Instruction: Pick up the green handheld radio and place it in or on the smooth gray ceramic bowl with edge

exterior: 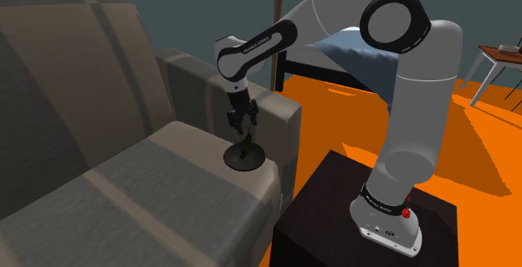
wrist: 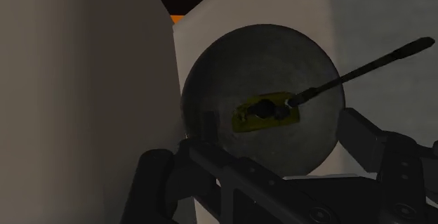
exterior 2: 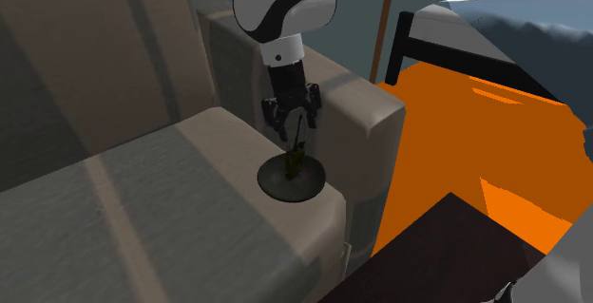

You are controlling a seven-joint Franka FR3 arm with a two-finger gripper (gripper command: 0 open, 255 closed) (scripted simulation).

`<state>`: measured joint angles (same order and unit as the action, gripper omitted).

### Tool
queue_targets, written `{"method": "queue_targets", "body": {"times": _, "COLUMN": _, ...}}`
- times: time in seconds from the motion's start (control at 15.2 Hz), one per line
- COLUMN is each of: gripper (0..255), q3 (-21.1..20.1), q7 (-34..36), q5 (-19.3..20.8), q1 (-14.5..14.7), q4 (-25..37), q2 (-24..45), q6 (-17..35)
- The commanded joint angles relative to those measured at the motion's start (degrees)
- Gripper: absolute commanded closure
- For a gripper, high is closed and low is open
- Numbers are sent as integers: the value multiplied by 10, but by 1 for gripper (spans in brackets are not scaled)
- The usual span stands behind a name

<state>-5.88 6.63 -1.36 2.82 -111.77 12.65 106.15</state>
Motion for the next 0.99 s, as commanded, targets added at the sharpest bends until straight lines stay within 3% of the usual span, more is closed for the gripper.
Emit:
{"method": "queue_targets", "body": {"times": 0.0, "gripper": 0, "q3": 1, "q7": 0, "q5": 1, "q1": -1, "q4": 1, "q2": -1, "q6": 0}}
{"method": "queue_targets", "body": {"times": 0.2, "gripper": 0, "q3": 1, "q7": 0, "q5": 1, "q1": -1, "q4": 1, "q2": -1, "q6": 0}}
{"method": "queue_targets", "body": {"times": 0.46, "gripper": 0, "q3": 1, "q7": 1, "q5": 2, "q1": -2, "q4": 73, "q2": -1, "q6": -73}}
{"method": "queue_targets", "body": {"times": 0.92, "gripper": 0, "q3": 1, "q7": 1, "q5": 2, "q1": -2, "q4": 73, "q2": -1, "q6": -73}}
